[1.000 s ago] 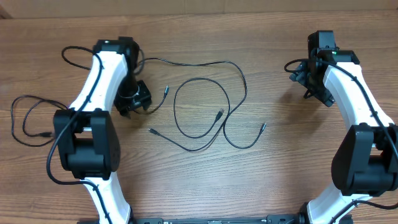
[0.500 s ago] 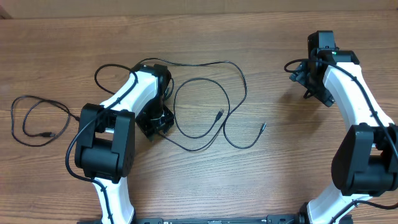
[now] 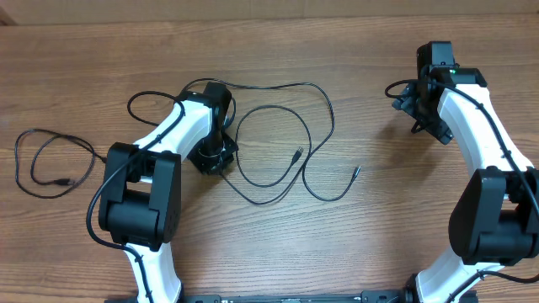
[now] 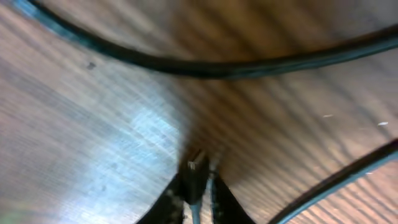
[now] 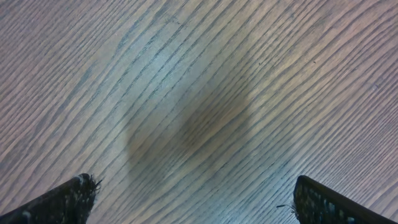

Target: Untangle cables

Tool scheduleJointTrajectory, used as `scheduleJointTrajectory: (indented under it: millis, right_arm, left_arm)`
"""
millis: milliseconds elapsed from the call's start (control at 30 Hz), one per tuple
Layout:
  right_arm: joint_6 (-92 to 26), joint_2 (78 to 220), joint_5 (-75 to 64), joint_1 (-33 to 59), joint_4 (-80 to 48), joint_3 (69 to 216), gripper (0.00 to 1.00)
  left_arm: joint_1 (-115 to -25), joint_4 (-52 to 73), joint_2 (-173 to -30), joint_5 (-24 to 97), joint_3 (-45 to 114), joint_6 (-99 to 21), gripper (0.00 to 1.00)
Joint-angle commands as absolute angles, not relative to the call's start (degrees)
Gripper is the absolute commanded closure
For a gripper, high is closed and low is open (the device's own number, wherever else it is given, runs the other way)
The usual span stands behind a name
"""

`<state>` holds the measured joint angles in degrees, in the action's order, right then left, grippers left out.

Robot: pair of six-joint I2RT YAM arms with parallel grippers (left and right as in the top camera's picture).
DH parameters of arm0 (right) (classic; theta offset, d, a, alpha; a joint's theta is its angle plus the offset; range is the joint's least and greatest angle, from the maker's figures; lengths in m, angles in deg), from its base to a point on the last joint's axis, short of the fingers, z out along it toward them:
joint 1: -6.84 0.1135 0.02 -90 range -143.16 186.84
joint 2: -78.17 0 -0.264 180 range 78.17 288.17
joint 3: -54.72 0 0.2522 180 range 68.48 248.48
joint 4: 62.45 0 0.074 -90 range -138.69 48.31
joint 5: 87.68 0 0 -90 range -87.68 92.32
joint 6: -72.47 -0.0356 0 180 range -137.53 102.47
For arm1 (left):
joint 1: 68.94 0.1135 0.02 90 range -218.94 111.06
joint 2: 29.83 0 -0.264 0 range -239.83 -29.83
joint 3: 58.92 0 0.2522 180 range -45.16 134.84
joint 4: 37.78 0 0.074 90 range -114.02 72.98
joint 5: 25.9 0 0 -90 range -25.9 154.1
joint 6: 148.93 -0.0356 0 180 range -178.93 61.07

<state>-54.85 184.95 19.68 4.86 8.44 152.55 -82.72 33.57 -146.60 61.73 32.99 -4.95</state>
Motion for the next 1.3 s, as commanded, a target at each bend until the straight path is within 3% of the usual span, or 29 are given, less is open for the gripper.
scheduleJointTrajectory:
  millis: [0, 100, 600, 867, 1267]
  right_arm:
    - [-55.2, 184.5, 20.2, 4.9, 8.4, 152.4, 0.00]
    - [-55.3, 184.5, 20.2, 4.9, 8.4, 152.4, 0.00]
    - [-55.3, 184.5, 20.2, 4.9, 8.4, 152.4, 0.00]
    - [-55.3, 184.5, 20.2, 4.9, 8.4, 152.4, 0.00]
    - [-55.2, 184.5, 20.2, 4.9, 8.4, 152.4, 0.00]
  left_arm:
    - [-82.4, 32.4, -146.7, 62.6, 34.0, -8.5, 0.90]
    - [-82.4, 32.3, -146.7, 62.6, 36.3, -12.2, 0.96]
    - [-82.5, 32.8, -146.7, 62.1, 47.9, -27.2, 0.96]
    - [-82.5, 28.3, -146.7, 62.3, 50.3, -45.6, 0.96]
    - [-82.5, 32.1, -146.7, 70.7, 50.3, -59.2, 0.96]
